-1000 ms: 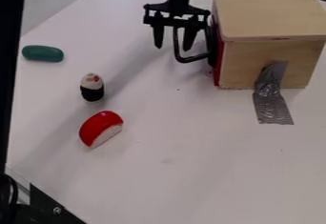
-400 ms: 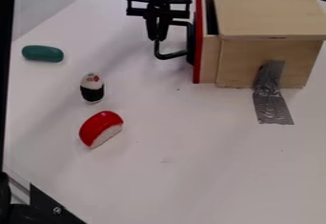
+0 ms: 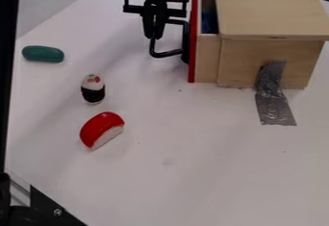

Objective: Open the drawer

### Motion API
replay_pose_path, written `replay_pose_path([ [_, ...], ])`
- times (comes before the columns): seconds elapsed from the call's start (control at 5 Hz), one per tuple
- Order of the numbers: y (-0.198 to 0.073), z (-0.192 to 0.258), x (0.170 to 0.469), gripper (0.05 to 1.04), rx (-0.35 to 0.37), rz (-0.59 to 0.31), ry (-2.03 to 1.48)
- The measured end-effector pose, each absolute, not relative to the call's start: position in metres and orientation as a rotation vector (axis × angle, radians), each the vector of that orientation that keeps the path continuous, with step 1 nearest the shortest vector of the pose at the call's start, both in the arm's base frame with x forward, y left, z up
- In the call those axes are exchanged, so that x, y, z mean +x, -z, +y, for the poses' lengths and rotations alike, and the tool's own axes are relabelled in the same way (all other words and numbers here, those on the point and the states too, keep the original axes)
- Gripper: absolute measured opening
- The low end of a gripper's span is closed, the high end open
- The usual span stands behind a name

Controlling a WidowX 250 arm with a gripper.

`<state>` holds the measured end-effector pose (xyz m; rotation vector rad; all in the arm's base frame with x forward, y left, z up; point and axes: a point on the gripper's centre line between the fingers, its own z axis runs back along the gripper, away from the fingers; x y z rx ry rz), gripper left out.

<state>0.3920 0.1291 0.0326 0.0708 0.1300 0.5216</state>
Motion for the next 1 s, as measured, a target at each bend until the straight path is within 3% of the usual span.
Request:
replay_pose_path([
  [1.0, -0.027, 0.152, 0.368, 0.107, 0.139, 0.156, -0.533],
])
